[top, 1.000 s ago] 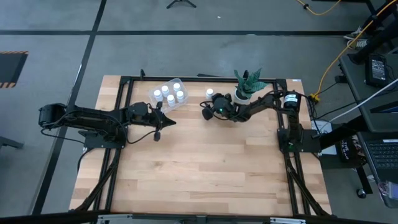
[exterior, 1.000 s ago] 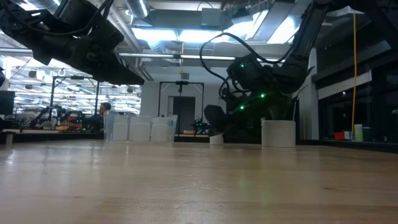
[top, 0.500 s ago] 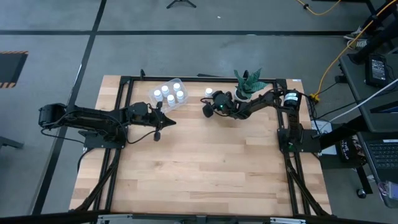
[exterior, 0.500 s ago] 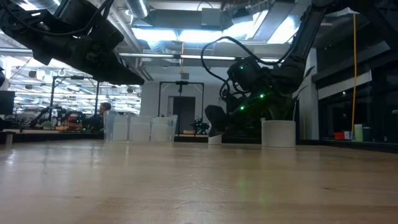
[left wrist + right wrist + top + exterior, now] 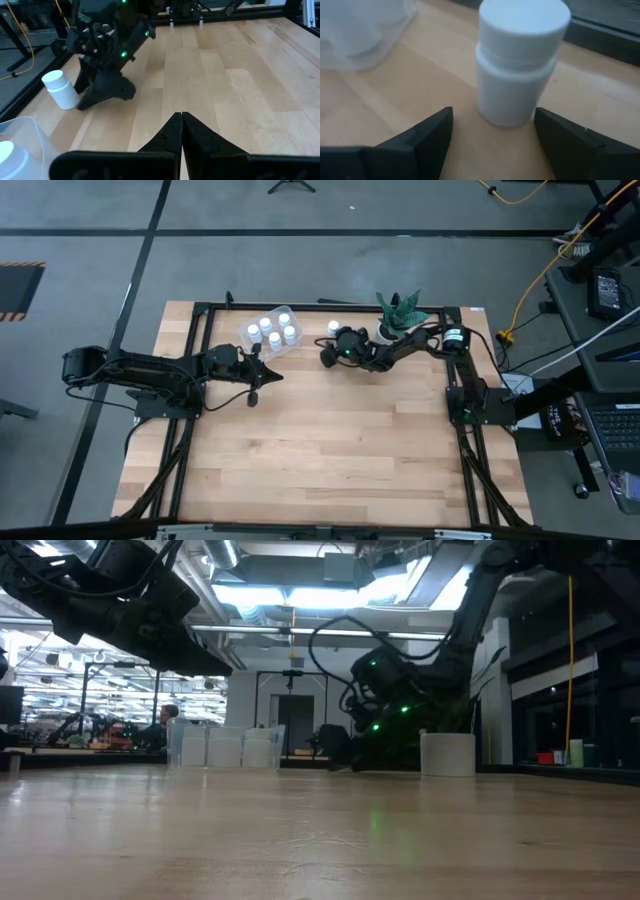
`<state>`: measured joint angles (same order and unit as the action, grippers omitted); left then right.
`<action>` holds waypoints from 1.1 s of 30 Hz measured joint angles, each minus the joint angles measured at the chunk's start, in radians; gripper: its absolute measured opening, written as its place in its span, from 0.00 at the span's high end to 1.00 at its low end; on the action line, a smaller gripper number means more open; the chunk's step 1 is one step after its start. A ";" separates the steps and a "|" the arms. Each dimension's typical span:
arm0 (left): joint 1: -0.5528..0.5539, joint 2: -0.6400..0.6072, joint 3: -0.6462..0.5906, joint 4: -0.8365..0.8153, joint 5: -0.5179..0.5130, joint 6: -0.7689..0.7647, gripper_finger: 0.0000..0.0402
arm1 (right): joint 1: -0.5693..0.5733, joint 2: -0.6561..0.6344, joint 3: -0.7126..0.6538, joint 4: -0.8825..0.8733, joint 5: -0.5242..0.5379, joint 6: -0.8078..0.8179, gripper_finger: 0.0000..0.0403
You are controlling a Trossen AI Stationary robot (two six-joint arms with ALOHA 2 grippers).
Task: Pick and place pill bottles into a basket
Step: Put the white pill bottle into the transparent container
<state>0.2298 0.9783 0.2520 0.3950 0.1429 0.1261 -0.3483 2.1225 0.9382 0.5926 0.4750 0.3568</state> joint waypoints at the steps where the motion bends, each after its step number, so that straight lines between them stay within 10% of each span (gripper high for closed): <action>1: 0.000 0.000 0.000 0.000 0.000 0.000 0.99 | 0.000 0.012 0.014 -0.001 0.019 0.005 0.30; 20: 0.000 0.000 0.000 -0.002 0.000 0.000 0.99 | 0.012 0.031 0.040 -0.012 0.089 0.030 0.31; 33: 0.000 0.000 0.000 -0.002 0.000 0.000 0.99 | 0.012 0.032 0.040 0.017 0.075 -0.029 0.60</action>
<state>0.2302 0.9779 0.2520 0.3931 0.1429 0.1264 -0.3367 2.1544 0.9783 0.6098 0.5502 0.3279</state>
